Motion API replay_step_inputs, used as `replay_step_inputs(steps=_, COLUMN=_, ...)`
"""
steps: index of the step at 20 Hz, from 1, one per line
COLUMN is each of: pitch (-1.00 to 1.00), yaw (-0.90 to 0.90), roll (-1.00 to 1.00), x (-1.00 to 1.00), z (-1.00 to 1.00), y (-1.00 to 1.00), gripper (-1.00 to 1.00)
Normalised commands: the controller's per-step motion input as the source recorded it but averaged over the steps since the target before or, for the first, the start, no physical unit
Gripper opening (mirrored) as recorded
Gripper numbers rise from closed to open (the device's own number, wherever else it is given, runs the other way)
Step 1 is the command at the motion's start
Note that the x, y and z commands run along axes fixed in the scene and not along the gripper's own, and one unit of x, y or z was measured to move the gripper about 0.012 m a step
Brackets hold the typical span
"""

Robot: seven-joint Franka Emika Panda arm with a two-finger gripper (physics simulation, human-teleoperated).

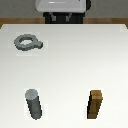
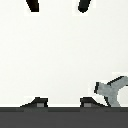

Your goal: Put the loop with the handle onto the peg.

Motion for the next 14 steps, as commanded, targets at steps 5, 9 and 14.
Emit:
replay_step_inputs(steps=5, pitch=0.00, yaw=0.00, roll=0.00, x=0.00, z=0.00, y=0.00, gripper=1.00)
replay_step_inputs(steps=9, pitch=0.00, yaw=0.00, roll=0.00, x=0.00, z=0.00, y=-0.50, gripper=1.00)
replay_step_inputs(steps=14, pitch=0.00, yaw=0.00, roll=0.00, x=0.00, z=0.00, y=-1.00, gripper=1.00)
